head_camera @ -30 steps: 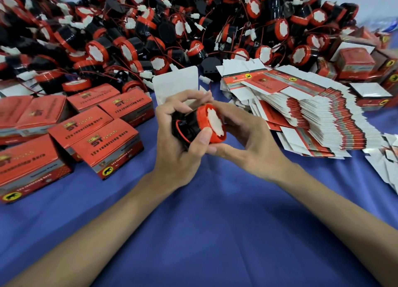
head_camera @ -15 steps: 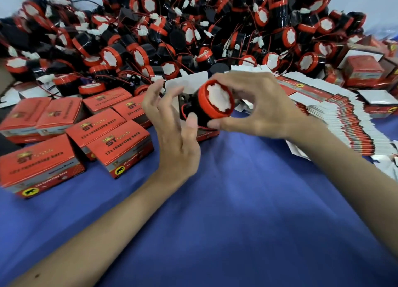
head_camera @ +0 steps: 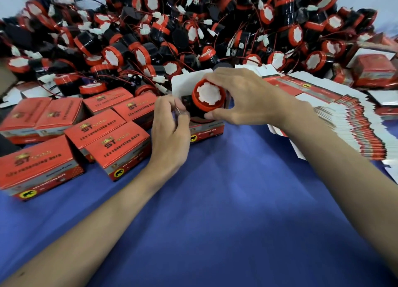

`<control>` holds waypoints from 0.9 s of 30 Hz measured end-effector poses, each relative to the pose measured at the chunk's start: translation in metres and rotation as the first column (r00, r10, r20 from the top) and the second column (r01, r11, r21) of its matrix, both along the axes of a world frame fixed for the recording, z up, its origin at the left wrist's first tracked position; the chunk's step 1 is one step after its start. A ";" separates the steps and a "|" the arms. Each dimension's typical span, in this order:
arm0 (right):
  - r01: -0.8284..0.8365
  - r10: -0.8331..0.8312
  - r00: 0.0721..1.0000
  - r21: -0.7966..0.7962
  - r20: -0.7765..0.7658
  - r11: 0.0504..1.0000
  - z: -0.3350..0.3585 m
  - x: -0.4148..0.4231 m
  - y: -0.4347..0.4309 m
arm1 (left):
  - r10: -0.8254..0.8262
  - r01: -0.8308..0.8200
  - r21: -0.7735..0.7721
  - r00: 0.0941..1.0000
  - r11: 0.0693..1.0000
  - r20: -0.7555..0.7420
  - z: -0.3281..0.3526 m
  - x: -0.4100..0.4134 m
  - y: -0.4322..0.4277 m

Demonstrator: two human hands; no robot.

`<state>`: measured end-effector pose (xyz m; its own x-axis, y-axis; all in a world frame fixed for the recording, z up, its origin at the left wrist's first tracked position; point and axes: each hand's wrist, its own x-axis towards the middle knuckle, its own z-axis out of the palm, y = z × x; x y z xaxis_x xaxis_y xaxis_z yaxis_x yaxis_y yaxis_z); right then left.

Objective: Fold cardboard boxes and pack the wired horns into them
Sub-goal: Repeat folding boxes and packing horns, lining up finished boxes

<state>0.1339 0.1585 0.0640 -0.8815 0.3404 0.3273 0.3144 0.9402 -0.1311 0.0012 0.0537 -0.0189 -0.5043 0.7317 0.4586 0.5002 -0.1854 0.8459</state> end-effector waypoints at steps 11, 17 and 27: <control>0.093 -0.167 0.965 0.330 0.204 0.939 -0.018 -0.011 -0.023 | 0.015 -0.014 -0.017 1.000 1.000 0.019 0.002 0.002 -0.003; 0.076 -0.151 0.961 0.306 0.231 0.949 -0.020 -0.013 -0.021 | 0.014 -0.014 -0.026 1.000 1.000 0.018 0.004 0.002 -0.003; 0.094 -0.133 0.965 0.177 0.224 0.980 -0.017 -0.010 -0.007 | 0.008 -0.007 -0.036 1.000 0.999 0.015 0.003 0.001 -0.003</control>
